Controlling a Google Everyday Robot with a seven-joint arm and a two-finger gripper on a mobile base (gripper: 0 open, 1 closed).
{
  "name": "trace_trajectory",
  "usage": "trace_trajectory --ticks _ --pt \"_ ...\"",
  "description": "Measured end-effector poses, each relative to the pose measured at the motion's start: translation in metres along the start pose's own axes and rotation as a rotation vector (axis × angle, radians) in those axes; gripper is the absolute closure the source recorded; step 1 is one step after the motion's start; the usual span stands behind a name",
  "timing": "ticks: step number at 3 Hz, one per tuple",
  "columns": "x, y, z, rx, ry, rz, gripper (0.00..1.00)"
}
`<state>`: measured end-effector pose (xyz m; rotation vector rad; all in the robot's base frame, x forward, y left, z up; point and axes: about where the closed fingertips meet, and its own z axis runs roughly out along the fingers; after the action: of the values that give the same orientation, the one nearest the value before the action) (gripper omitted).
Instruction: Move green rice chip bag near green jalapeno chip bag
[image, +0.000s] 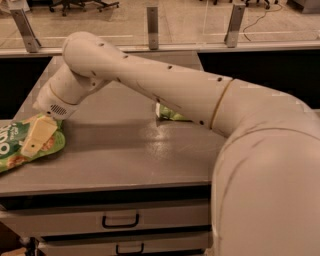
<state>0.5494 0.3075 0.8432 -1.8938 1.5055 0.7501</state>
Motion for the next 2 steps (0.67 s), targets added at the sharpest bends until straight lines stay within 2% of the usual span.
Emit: trace_trajectory --ticks 2 --pt "0.0038 -0.0002 0.0067 -0.014 0.024 0.016 0.65"
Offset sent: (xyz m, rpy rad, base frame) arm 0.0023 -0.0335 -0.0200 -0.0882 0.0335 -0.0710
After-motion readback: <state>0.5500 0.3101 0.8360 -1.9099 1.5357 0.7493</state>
